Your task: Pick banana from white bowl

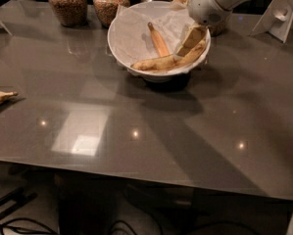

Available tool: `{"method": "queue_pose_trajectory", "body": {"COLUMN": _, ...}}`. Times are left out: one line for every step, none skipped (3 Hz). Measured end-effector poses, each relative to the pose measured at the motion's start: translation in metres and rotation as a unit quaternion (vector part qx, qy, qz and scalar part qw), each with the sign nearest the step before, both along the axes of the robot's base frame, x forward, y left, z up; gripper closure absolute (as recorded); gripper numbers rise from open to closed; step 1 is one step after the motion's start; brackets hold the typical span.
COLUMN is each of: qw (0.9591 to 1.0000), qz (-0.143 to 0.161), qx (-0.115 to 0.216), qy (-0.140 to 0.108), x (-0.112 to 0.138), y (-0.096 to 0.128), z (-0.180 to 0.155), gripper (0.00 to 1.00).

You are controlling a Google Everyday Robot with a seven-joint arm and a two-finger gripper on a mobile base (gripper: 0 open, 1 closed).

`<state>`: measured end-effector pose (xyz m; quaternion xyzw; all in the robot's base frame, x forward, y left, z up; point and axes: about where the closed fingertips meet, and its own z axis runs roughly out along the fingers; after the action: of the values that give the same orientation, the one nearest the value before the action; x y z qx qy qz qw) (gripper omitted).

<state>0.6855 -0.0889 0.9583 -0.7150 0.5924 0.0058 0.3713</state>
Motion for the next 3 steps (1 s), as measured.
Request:
{"method": "queue_pose_trajectory", "body": {"qw": 0.9991, "qz": 0.015, "qx": -0.035, "qy": 0.017, "x": 0.008, "y": 0.002, "z": -0.019, "gripper": 0.33}}
{"method": "queue_pose_trajectory", "body": {"qw": 0.9971, "qz": 0.027, "qx": -0.059, "qy": 0.041, "x": 0.007, "y": 0.0, "z": -0.032, "gripper": 0.36}}
{"method": "queue_pose_trajectory", "body": {"qw": 0.9937, "qz": 0.038, "qx": -0.077, "qy": 0.072, "x": 0.003, "y": -0.006, "z": -0.036, "gripper": 0.34}}
